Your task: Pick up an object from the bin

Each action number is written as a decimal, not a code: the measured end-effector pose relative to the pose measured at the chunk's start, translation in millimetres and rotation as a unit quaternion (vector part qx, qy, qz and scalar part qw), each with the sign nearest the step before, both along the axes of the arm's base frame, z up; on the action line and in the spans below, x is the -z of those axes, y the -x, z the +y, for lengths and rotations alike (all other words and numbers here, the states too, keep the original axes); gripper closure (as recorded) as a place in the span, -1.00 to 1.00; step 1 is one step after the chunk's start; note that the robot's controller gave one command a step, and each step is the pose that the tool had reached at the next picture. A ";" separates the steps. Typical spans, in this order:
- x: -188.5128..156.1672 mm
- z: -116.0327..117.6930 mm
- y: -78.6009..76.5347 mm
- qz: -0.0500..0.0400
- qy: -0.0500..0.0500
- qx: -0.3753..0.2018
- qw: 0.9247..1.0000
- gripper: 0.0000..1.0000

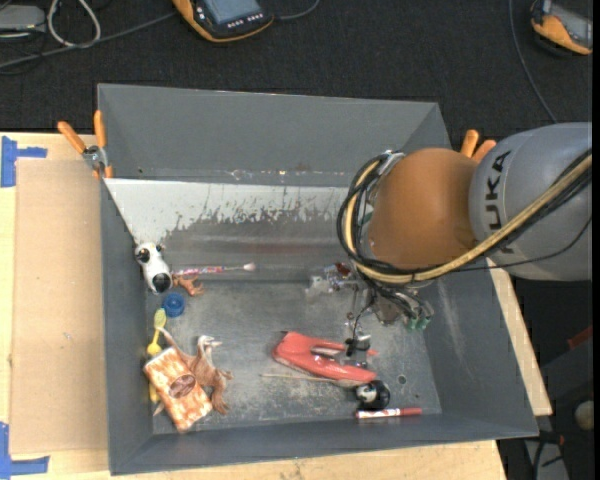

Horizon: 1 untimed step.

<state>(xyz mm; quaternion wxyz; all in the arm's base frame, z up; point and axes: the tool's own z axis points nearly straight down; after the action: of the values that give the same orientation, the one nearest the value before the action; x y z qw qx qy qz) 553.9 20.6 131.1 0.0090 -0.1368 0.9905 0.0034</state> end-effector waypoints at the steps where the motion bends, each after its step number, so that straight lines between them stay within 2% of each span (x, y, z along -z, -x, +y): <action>1: 19.9 6.5 22.8 0.001 0.000 -0.012 1.000 -1.00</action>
Offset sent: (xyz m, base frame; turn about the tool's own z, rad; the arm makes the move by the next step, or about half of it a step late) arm -0.0341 0.0136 -0.0559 -0.1495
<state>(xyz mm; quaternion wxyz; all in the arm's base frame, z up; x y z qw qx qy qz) 531.0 27.1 111.2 0.0084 -0.1487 0.9888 0.0032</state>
